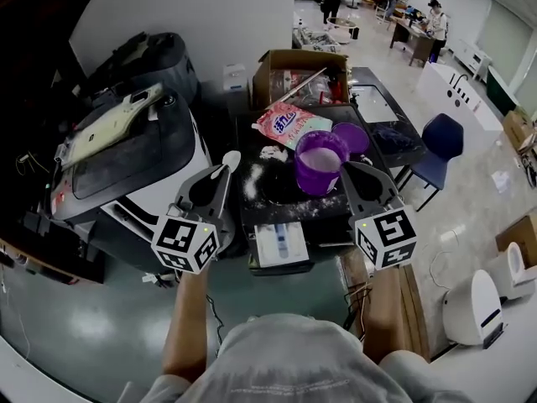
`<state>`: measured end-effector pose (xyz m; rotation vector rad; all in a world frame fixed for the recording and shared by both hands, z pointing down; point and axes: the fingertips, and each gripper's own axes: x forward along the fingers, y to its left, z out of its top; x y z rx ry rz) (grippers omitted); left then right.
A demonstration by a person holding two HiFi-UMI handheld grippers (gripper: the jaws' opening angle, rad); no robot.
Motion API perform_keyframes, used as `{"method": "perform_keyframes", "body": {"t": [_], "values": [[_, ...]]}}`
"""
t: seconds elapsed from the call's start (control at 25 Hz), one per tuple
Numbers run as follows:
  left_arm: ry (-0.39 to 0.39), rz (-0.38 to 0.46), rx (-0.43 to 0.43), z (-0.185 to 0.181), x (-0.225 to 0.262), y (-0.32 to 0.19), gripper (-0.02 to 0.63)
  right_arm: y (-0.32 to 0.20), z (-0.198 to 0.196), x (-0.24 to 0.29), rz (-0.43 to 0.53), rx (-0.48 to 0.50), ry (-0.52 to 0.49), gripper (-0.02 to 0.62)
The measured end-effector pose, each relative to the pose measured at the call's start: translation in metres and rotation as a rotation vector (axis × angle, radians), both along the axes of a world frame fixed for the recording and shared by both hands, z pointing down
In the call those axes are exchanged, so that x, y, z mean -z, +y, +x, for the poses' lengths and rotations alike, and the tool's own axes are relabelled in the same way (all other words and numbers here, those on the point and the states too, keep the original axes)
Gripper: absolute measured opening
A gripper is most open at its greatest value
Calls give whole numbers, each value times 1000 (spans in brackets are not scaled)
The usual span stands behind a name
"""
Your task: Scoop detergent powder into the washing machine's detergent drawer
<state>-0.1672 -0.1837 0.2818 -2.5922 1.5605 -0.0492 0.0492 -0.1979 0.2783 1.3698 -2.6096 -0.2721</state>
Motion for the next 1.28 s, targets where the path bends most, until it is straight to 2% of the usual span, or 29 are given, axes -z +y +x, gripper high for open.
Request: {"method": "perform_keyframes", "body": {"t": [0.28, 0.56, 1.28], "values": [[-60, 74, 5, -12, 35, 11, 14, 6, -19, 26, 51, 23, -15, 6], [-85, 102, 8, -17, 48, 18, 14, 10, -27, 31, 56, 24, -8, 5], [-119, 64, 12, -21, 31, 23, 14, 13, -31, 12, 28, 7, -13, 5]]}}
